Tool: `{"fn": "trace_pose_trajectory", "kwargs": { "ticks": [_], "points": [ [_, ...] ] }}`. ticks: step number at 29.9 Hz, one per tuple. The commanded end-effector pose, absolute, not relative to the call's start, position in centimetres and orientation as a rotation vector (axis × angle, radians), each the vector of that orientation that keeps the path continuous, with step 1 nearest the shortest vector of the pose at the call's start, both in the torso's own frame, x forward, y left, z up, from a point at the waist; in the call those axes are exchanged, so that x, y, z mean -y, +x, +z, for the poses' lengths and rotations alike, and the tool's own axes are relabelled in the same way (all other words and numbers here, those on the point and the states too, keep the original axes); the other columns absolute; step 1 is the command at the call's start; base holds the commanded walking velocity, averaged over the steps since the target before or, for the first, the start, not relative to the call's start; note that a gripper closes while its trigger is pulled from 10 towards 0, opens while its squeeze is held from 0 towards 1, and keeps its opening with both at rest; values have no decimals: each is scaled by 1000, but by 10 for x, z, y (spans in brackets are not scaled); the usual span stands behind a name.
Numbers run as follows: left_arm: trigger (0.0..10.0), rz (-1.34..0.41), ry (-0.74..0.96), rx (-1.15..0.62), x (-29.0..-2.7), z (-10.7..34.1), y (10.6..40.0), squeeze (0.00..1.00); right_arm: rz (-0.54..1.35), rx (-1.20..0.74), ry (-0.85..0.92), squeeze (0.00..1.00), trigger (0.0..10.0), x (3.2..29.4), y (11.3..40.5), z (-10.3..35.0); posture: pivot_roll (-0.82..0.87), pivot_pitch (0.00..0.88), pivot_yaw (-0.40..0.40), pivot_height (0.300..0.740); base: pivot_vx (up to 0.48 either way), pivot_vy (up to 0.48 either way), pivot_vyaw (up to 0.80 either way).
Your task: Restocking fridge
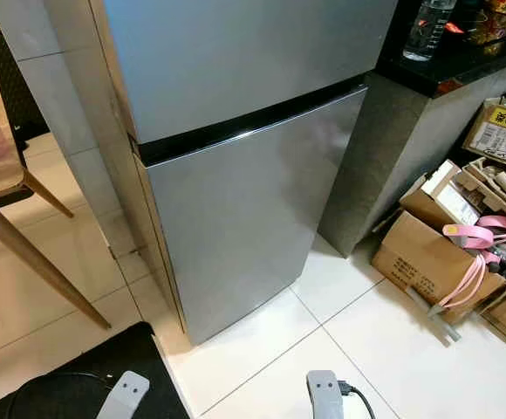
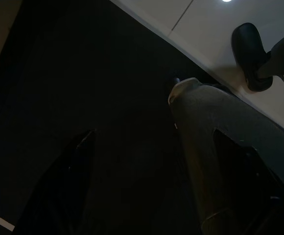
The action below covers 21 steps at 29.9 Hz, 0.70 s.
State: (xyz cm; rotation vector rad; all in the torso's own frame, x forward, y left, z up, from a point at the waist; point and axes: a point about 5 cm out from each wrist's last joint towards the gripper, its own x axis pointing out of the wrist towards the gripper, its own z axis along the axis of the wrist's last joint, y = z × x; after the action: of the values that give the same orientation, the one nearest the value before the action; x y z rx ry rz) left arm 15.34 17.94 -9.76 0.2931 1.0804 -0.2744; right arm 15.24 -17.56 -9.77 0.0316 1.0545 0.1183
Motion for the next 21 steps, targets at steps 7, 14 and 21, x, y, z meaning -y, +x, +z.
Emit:
{"fn": "trace_pose_trajectory", "kwargs": {
  "ticks": [7,14,21],
  "points": [
    [10000,-299,299,-1122,-177,-102,144,0,130,-1081,51,0,10000,170,145,-101,-24,66,-8,740,0,0,0],
    [10000,-296,297,-1124,-178,-102,143,0,127,-1082,58,0,10000,170,145,-101,-22,72,-6,740,0,0,0],
    [10000,-296,297,-1126,-179,-102,142,0,124,-1083,62,0,10000,170,143,-102,-24,75,-4,740,0,0,0]
  ]
}}
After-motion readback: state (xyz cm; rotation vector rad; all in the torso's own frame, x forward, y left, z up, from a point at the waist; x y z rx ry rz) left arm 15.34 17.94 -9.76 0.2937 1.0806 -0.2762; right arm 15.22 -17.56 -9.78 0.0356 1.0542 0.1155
